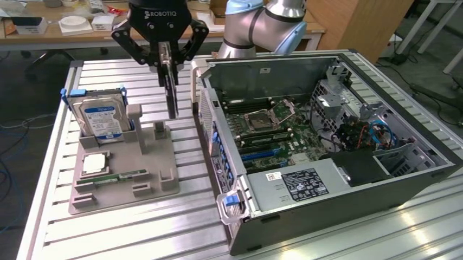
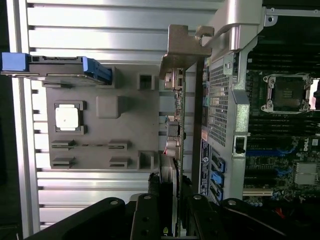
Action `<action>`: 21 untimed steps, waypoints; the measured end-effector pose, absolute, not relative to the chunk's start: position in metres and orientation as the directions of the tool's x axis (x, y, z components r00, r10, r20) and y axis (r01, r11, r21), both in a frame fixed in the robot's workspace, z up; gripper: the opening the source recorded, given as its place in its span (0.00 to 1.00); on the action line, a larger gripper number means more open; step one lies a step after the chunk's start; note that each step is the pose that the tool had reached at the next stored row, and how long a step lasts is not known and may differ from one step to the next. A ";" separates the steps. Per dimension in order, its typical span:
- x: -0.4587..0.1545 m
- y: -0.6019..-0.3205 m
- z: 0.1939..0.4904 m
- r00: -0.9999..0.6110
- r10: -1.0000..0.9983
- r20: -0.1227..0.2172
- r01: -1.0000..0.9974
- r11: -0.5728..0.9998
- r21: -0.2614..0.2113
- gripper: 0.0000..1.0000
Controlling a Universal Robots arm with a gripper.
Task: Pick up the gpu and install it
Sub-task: 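Pick up the gpu and move the gpu toward the slot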
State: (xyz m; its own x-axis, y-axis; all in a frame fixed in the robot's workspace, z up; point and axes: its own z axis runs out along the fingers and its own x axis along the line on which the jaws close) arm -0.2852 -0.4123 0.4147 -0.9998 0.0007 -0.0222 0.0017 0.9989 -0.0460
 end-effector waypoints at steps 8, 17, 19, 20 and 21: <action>-0.277 -0.412 0.415 -1.000 0.001 -0.022 0.002 0.999 -0.046 0.26; -0.270 -0.412 0.415 -1.000 0.001 -0.022 0.002 0.999 -0.046 0.26; -0.268 -0.412 0.415 -1.000 0.001 -0.022 0.002 0.999 -0.046 0.26; -0.267 -0.412 0.415 -1.000 0.001 -0.022 0.002 0.999 -0.046 0.26; -0.267 -0.412 0.415 -1.000 0.001 -0.022 0.002 0.999 -0.046 0.26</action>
State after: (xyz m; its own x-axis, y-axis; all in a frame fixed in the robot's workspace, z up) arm -0.2665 -0.4123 0.4147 -0.9998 0.0006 -0.0222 0.0017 0.9989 -0.0460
